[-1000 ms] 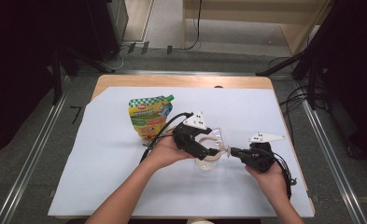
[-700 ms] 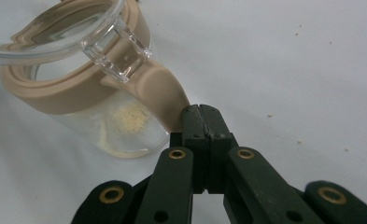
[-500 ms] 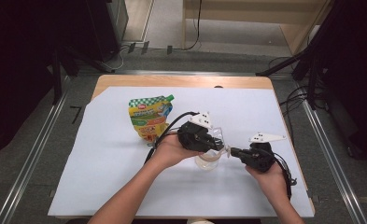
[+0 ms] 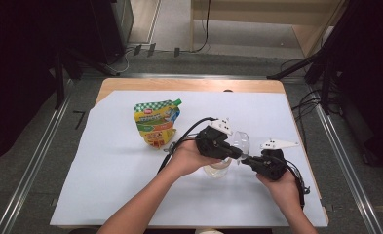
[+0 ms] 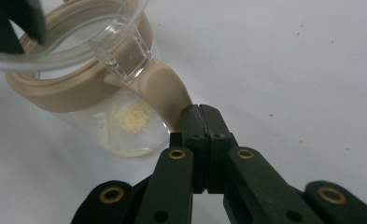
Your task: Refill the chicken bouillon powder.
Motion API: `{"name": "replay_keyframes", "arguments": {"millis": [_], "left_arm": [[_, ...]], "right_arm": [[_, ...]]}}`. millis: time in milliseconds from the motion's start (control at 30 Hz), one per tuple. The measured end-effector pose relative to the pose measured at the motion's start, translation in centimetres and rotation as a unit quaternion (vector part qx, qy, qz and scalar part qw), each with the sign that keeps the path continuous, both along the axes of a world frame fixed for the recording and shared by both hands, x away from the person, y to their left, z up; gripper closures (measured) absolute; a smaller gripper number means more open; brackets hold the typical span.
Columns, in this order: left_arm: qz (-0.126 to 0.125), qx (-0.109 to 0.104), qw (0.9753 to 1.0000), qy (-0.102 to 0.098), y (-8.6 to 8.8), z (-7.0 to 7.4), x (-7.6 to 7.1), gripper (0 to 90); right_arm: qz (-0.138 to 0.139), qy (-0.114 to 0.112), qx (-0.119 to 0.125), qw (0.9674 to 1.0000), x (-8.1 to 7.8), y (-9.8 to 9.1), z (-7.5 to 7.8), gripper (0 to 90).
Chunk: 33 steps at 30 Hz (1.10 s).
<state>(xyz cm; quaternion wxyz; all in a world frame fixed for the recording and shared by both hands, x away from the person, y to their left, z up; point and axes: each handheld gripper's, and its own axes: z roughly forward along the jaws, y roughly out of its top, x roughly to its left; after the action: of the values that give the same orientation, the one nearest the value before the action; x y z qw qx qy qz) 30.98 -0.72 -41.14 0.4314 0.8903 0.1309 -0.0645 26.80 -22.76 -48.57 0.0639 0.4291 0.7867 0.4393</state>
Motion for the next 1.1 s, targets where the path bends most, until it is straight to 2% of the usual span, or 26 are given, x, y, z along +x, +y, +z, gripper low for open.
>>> {"name": "replay_keyframes", "arguments": {"millis": [33, 167, 233, 267, 333, 367, 467, 567, 633, 667, 700, 800, 900, 933, 1000, 1100], "left_arm": [[-0.001, -0.001, 1.0, 0.005, 0.1, 0.0, 0.0, 84.8], [0.002, 0.0, 1.0, 0.001, 0.6, 0.4, -0.1, 81.4], [0.013, -0.005, 0.9999, 0.005, 1.1, 0.5, 0.0, 80.2], [0.019, -0.012, 0.9996, 0.014, 1.5, 0.6, 0.2, 79.8], [0.031, -0.022, 0.9981, 0.048, 2.2, 0.6, 0.6, 76.1], [0.035, -0.026, 0.9977, 0.053, 2.4, 0.5, 0.7, 75.7], [0.037, -0.017, 0.9985, 0.037, 3.4, 0.5, 0.5, 71.8], [0.052, -0.011, 0.9978, 0.039, 4.1, 0.6, 0.3, 65.1], [0.071, -0.007, 0.9965, 0.042, 4.6, 0.6, 0.2, 59.0], [0.084, -0.003, 0.9957, 0.04, 4.9, 0.7, 0.1, 59.0], [0.089, -0.008, 0.9954, 0.035, 5.3, 0.8, -0.1, 59.4], [0.088, -0.01, 0.9956, 0.032, 6.0, 0.9, -0.2, 61.5], [0.083, -0.02, 0.9959, 0.029, 7.1, 0.9, -0.3, 65.1], [0.085, -0.019, 0.9958, 0.03, 7.4, 0.9, -0.3, 65.4], [0.094, -0.018, 0.9943, 0.047, 8.0, 0.9, -0.1, 62.7], [0.098, -0.019, 0.9938, 0.048, 9.0, 0.9, 0.0, 59.3]], "right_arm": [[0.001, 0.0, 0.0, 1.0, -0.1, -0.1, 0.1, 90.0], [0.001, -0.007, 0.004, 1.0, -0.8, -0.3, 0.6, 89.1], [0.002, -0.012, 0.005, 0.9999, -1.3, -0.3, 0.8, 88.1], [0.003, -0.012, 0.007, 0.9999, -1.6, -0.3, 0.9, 87.1], [0.006, -0.015, 0.013, 0.9998, -2.3, -0.4, 1.3, 85.0], [0.007, -0.016, 0.016, 0.9997, -2.7, -0.4, 1.4, 83.6], [0.013, -0.021, 0.012, 0.9996, -3.5, 0.0, 1.6, 79.5], [0.023, -0.019, 0.01, 0.9995, -4.1, 0.4, 1.4, 75.9], [0.036, -0.018, 0.01, 0.9991, -4.4, 0.9, 1.2, 71.6], [0.036, -0.018, 0.01, 0.9991, -4.4, 0.9, 1.2, 71.6], [0.04, -0.018, 0.009, 0.999, -4.5, 1.0, 1.1, 69.9], [0.049, -0.021, 0.007, 0.9985, -4.9, 1.6, 1.0, 64.0], [0.061, -0.022, 0.004, 0.9979, -5.2, 2.1, 0.9, 62.0], [0.066, -0.026, 0.005, 0.9975, -5.2, 2.2, 0.9, 61.9], [0.067, -0.026, 0.01, 0.9974, -5.3, 2.4, 0.9, 61.4], [0.078, -0.02, 0.014, 0.9967, -5.3, 2.9, 0.7, 60.8]]}}
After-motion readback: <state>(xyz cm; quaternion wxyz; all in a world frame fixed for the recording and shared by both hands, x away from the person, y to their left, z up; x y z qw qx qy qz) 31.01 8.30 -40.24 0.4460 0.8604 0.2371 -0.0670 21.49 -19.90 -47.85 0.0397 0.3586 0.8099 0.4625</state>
